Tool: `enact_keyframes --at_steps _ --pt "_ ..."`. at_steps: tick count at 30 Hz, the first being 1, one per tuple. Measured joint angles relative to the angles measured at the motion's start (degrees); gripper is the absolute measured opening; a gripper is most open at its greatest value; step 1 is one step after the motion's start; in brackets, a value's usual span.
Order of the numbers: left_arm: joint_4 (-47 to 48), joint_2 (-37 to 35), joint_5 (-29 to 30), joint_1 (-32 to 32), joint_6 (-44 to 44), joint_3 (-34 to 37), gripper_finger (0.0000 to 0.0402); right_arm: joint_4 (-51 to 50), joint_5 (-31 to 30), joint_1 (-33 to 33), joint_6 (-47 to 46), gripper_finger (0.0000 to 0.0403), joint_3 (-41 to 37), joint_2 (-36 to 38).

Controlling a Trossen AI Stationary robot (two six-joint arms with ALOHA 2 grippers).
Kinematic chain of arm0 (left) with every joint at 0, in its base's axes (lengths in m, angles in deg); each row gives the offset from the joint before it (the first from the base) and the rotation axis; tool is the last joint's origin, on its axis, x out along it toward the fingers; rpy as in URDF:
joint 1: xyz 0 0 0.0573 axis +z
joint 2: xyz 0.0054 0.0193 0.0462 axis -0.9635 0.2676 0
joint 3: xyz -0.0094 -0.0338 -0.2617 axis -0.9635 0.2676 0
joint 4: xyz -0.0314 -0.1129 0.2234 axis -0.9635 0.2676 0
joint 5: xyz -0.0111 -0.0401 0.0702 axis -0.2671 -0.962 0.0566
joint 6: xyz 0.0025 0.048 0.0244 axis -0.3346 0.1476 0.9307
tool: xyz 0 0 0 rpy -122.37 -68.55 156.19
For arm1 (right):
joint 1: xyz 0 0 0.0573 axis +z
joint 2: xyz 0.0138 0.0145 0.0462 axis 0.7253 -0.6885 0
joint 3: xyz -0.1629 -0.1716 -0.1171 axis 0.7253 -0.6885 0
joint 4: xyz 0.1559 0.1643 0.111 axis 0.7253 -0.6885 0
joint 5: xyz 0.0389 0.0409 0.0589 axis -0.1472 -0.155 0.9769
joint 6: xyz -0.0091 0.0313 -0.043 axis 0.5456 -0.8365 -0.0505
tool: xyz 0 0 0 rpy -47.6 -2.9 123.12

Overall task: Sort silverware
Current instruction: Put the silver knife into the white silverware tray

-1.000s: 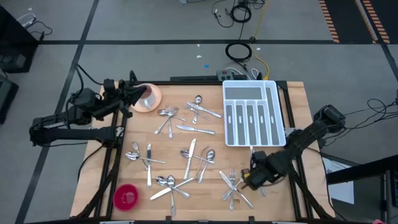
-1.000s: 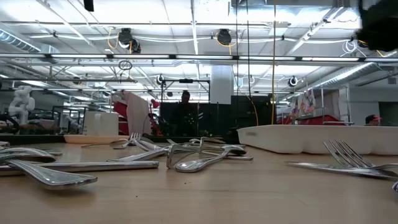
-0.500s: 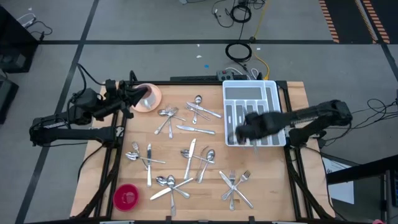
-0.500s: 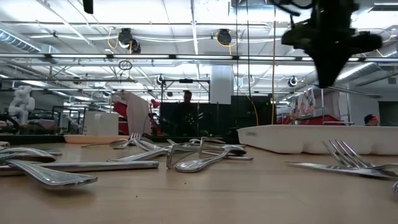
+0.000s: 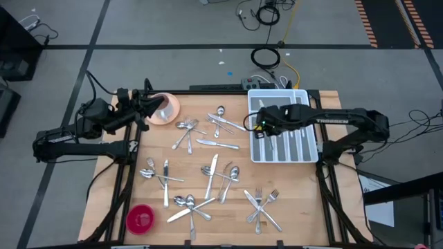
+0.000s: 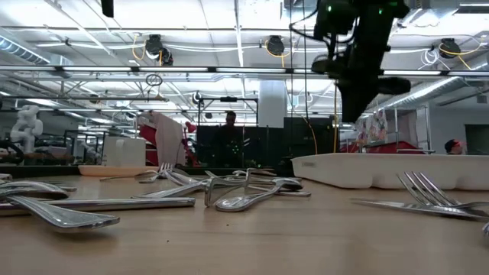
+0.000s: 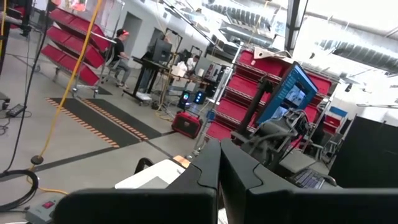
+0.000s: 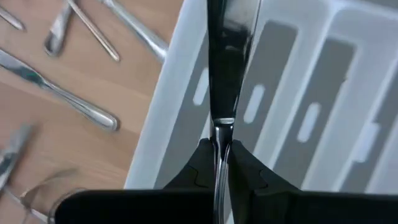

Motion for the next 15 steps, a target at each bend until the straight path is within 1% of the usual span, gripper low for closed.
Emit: enact_keyframes --at_steps 3,7,10,15 --pt "0.02 0.00 0.00 0.00 -0.07 0.01 0.0007 2.39 1.57 -0.08 -1.55 0.0000 -3.91 -0.65" --pt "0.00 0.00 0.02 -0.02 -0.28 0.02 0.0007 8.35 4.37 0.26 -5.21 0.0000 -9.22 -0.40" --pt "0.02 0.00 0.02 -0.01 -0.28 0.02 0.0007 11.40 5.47 1.06 -7.55 0.0000 -11.84 -0.36" --pt "0.02 0.00 0.32 -0.01 -0.29 0.02 0.0007 13.93 5.03 1.53 -10.83 0.0000 -15.03 -0.31"
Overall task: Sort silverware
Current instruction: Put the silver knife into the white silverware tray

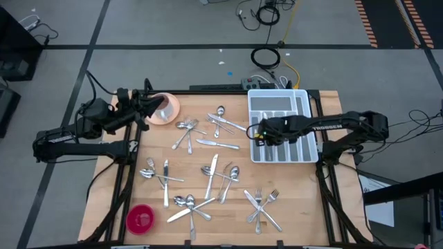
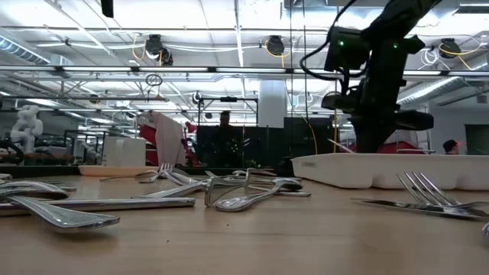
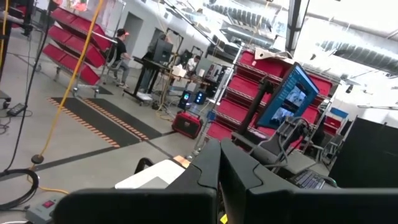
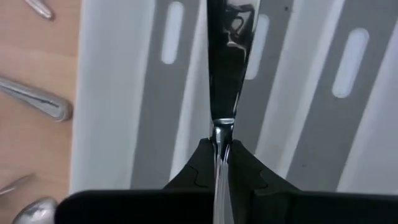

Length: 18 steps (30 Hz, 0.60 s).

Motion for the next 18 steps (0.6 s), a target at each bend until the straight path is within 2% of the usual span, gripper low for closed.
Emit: enact_keyframes --at_steps 9,14,18 --pt "0.03 0.00 1.20 -0.01 -0.01 0.00 0.0007 1.44 0.83 -0.13 -1.28 0.0000 -2.11 0.09" --pt "0.09 0.00 1.26 0.01 0.10 0.00 0.0007 0.41 5.15 -0.70 -1.30 0.0000 -2.96 0.04" --pt "0.09 0.00 1.64 -0.01 0.12 0.00 0.0007 0.55 4.55 -0.89 -1.30 0.0000 -3.43 0.04"
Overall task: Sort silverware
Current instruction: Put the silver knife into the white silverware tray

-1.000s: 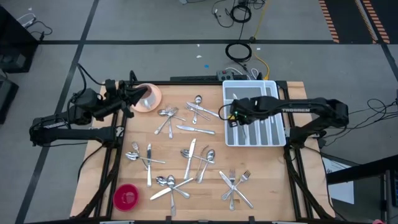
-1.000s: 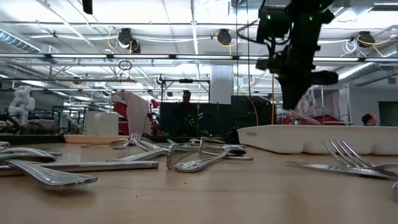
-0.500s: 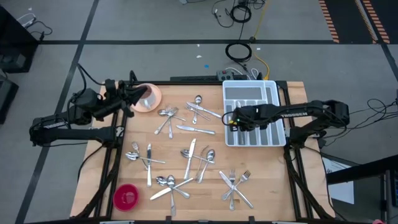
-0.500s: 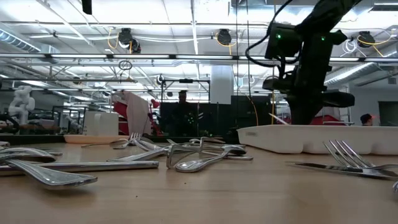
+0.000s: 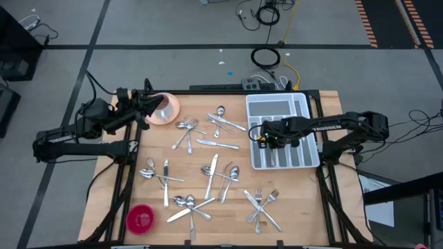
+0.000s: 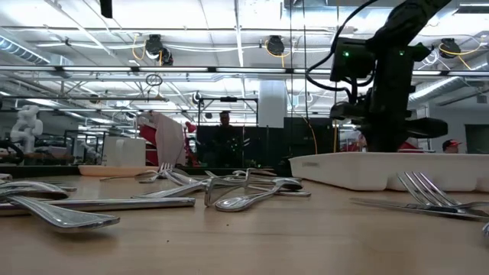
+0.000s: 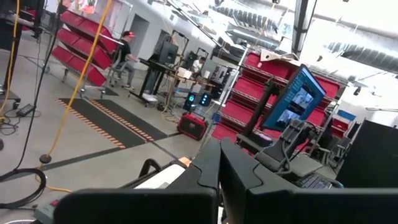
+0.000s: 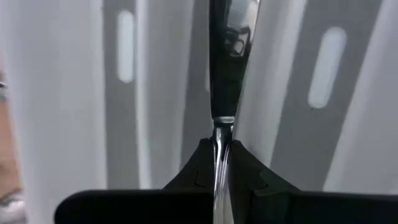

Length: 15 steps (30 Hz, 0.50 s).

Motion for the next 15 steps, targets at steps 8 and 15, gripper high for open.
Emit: enact_keyframes --at_steps 8,15 --pt "0.00 0.00 1.54 0.02 0.17 0.00 0.0007 0.18 0.70 -0.72 1.25 0.0003 0.01 0.00" --pt "-0.01 0.00 1.54 0.02 0.17 0.00 0.0007 -0.05 0.68 -1.12 1.79 0.0039 0.03 0.00"
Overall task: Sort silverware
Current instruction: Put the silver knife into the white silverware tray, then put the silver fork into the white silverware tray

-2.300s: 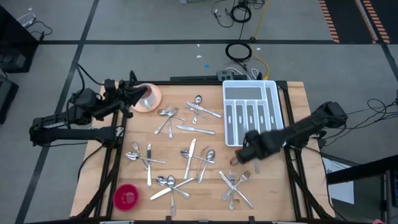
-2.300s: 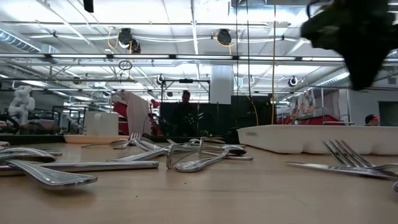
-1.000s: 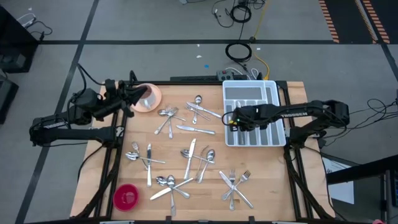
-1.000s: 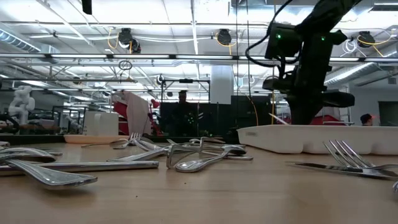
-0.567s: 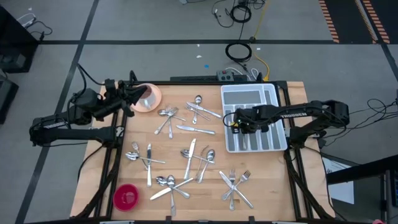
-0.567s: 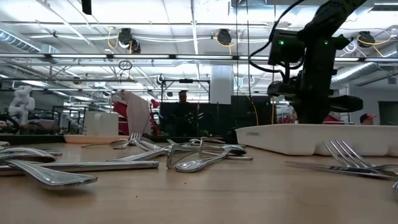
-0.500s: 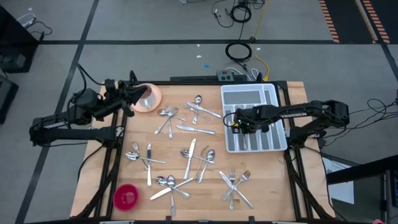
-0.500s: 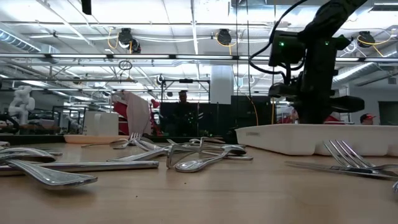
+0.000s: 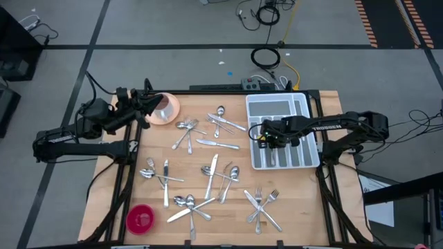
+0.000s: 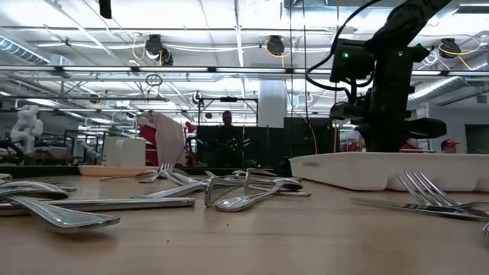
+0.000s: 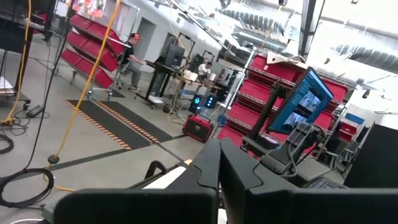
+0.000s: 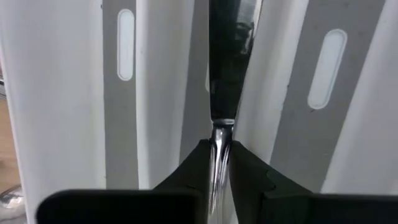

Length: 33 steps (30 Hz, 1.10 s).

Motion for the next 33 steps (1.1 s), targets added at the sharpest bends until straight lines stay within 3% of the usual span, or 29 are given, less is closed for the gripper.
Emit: enact_keyframes --at_steps 9,21,33 --pt "0.00 0.00 0.00 -0.02 -0.28 0.00 0.0007 0.07 -0.09 0.00 1.30 0.0089 0.04 0.00" --pt "-0.01 0.00 0.00 -0.02 -0.31 0.00 0.0007 1.53 -3.05 0.02 9.99 0.0095 4.17 0.02" --pt "-0.01 0.00 -0.02 -0.02 0.13 0.00 0.0007 -1.63 -4.94 5.70 41.67 0.0096 22.24 0.19"
